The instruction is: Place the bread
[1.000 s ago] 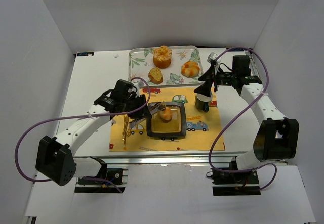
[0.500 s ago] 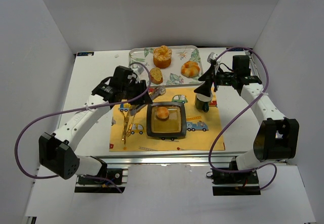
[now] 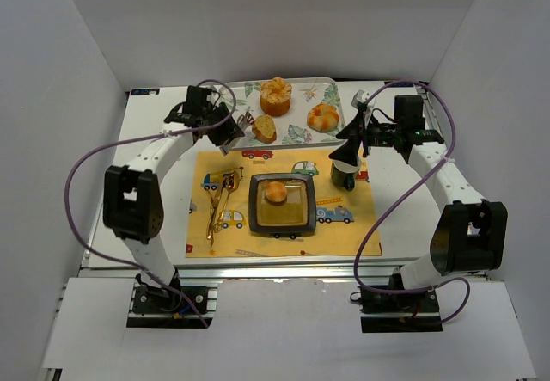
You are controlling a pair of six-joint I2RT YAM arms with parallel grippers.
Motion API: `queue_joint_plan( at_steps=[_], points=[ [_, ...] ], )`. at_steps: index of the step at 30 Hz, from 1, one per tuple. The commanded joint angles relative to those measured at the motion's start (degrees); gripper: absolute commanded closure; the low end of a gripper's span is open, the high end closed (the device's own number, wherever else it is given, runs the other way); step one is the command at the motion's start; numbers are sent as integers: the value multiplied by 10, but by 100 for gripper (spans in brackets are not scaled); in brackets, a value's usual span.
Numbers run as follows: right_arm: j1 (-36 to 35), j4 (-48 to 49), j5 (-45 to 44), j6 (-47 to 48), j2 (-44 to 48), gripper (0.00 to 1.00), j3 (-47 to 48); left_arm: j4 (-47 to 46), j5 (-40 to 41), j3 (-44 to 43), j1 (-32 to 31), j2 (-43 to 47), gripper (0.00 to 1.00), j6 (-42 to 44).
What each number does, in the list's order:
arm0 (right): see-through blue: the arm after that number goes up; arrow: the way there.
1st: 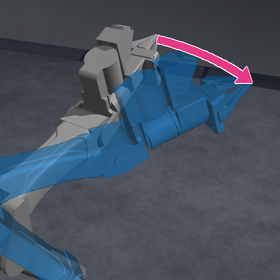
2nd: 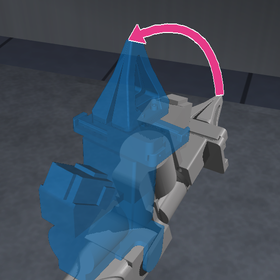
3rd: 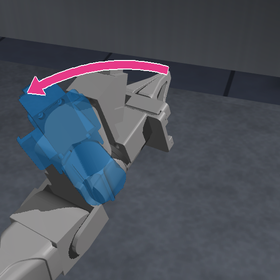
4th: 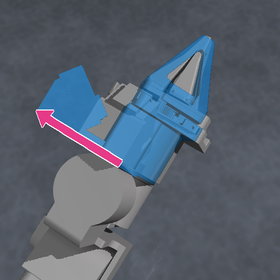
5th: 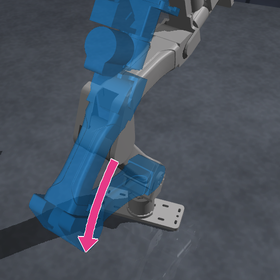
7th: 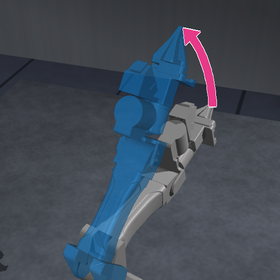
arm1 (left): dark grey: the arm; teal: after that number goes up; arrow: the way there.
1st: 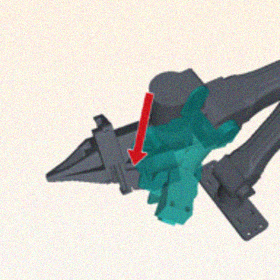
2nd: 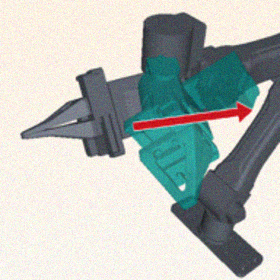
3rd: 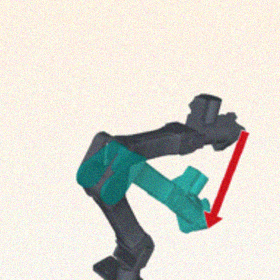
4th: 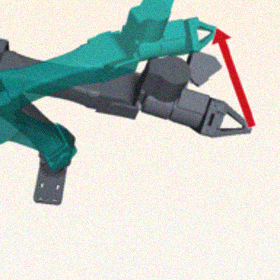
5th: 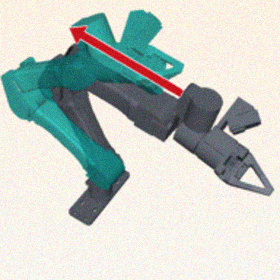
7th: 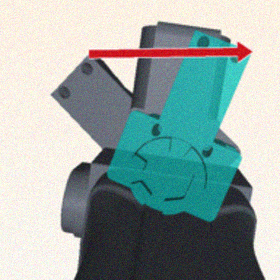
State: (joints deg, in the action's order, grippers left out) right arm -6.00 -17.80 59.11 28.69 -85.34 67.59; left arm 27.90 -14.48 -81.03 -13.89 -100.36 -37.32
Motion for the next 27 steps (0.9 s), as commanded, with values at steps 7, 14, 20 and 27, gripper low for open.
queue_joint_plan(
  at_steps=[7, 14, 20, 27],
  points=[
    [3, 23, 14, -5, 12, 17, -7, 8, 16, -120, 5, -97, 51, 8],
    [3, 24, 14, -5, 12, 17, -10, 21, -4, -135, 6, -117, 50, 23],
    [3, 24, 16, -6, 8, 17, -7, 8, -33, -120, 6, -114, 49, 26],
    [2, 25, 17, -8, 7, 17, -4, 50, -27, -122, 6, -122, 49, 56]
  ],
)
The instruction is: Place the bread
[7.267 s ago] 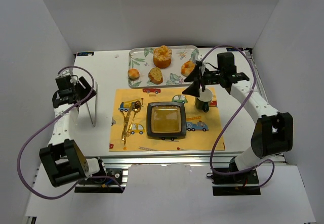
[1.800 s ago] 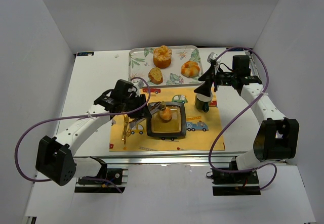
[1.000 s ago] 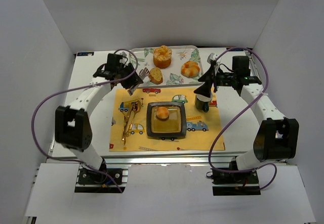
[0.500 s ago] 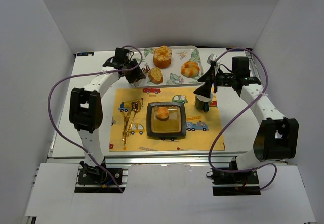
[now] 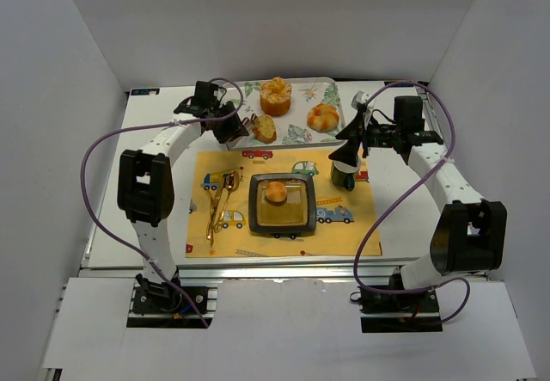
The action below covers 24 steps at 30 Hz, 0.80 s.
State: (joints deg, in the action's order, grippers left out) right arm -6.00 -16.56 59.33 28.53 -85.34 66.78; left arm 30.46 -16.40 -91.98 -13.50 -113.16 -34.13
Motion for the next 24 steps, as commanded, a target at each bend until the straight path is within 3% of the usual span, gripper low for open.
queue_joint_plan(
  at_steps=[1, 13, 16, 24],
  points=[
    [2, 13, 16, -8, 7, 17, 4, 35, 2, -16, 2, 3, 49, 30],
    [3, 18, 17, -13, 8, 17, 4, 65, -23, -50, -18, -35, 55, 51],
    [3, 18, 15, -12, 11, 17, 1, 61, -33, -51, -20, -38, 62, 48],
    [4, 14, 15, -8, 18, 17, -4, 58, -39, -54, -18, -23, 99, 41]
  ],
)
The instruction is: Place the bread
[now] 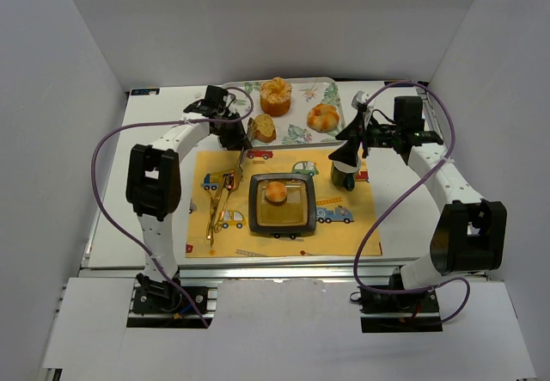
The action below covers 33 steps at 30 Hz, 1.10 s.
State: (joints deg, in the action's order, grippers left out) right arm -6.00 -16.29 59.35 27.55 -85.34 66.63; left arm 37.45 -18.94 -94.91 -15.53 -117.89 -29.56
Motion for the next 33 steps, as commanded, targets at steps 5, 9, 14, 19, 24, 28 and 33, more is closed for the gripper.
queue_joint_plan(
  at_steps=[5, 9, 14, 19, 24, 28, 33],
  points=[
    [4, 6, 17, 9, 24, 17, -5, -39, -13, -19, 9, 69, 100, -24],
    [5, 6, 16, 10, 25, 17, -7, -62, -14, 30, 9, 131, 100, -44],
    [5, 4, 18, 12, 25, 17, -5, -63, -28, 87, 8, 187, 100, -48],
    [7, -4, 13, 24, 29, 17, 2, -60, -52, 176, -25, 268, 100, -47],
    [10, -11, 9, 33, 33, 17, 3, 2, -64, 280, -106, 355, 100, -30],
    [9, -22, 10, 34, 25, 17, 10, 71, -42, 294, -152, 390, 100, -10],
    [10, -25, 12, 27, 23, 17, 11, 146, 2, 270, -187, 395, 100, 15]
  ],
)
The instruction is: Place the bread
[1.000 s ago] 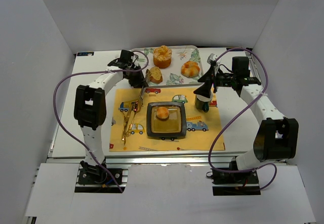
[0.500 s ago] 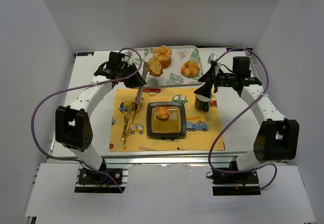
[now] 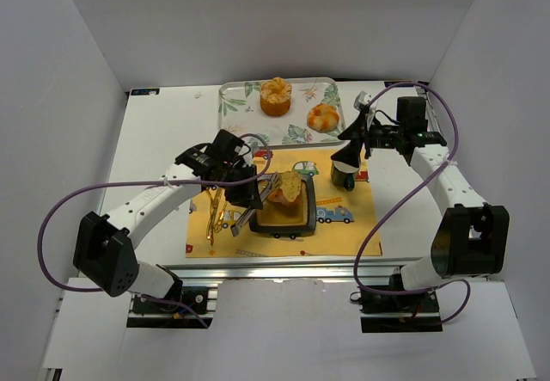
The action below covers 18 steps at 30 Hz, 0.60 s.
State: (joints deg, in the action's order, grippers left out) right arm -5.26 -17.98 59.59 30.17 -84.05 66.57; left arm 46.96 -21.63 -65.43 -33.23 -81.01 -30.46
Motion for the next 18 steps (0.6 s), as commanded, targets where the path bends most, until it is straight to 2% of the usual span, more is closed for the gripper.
queue_joint_plan(
  at_steps=[1, 3, 6, 8, 12, 15, 18],
  points=[
    [2, -8, 10, 1, 10, 17, 13, 54, 38, -30, -15, 24, 100, 25],
    [2, -10, 9, 0, 12, 17, 13, 58, 45, -32, -27, 17, 99, 28],
    [2, -13, 7, 1, 12, 18, 13, 63, 59, -37, -40, 0, 89, 32],
    [2, -15, 6, 1, 13, 17, 13, 62, 69, -47, -49, -12, 74, 32],
    [2, -18, 5, 5, 13, 17, 11, 57, 69, -64, -57, -19, 59, 26],
    [2, -20, 5, 7, 14, 17, 11, 53, 65, -67, -58, -13, 51, 20],
    [3, -19, 9, 7, 13, 17, 9, 52, 66, -72, -57, -7, 50, 12]
  ],
)
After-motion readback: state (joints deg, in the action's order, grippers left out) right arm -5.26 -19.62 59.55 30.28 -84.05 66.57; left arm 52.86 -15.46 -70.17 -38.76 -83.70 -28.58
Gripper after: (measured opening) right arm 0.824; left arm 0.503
